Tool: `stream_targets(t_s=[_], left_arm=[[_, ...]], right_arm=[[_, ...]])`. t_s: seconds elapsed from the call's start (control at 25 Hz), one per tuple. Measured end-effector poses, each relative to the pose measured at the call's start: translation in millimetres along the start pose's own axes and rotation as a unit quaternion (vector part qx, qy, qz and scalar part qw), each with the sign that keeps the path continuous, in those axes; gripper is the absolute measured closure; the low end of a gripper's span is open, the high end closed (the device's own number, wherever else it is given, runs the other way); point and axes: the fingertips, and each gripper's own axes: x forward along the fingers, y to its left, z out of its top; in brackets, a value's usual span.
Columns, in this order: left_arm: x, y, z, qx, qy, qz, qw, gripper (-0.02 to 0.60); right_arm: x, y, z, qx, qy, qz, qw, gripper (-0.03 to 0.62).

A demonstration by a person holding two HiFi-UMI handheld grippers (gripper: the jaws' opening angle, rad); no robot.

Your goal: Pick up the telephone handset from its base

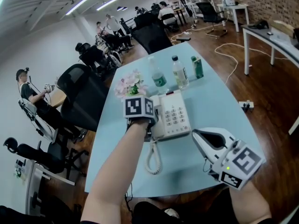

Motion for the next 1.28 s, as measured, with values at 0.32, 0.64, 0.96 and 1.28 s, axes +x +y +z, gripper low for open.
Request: stream_targets(t_s=[0.32, 0.64, 0.96, 1.28], left_arm=[[21.7, -1.0, -12.6, 0.010, 0.042, 0.033, 0.9985, 0.276], [16.1, -1.4, -8.1, 0.007, 0.016, 0.026, 0.9995, 0.296], [-16.1, -8.7, 4.2, 0.039, -0.033, 0.008, 0.9986, 0.350], [-100.2, -37.4, 17.3, 0.018, -0.131, -0.086, 0.9875, 0.354]], right_arm=[[3.9, -0.7, -5.2, 0.002, 0.006, 0.000, 1.000, 0.576], [1.8, -1.3, -8.6, 0.002, 0.013, -0.004, 1.000, 0.576], [1.2, 12.2, -5.4, -0.007, 0.017, -0.003, 1.000, 0.576], [-6.7, 31.5, 3.3, -0.015, 0.020, -0.004, 1.000, 0.576]])
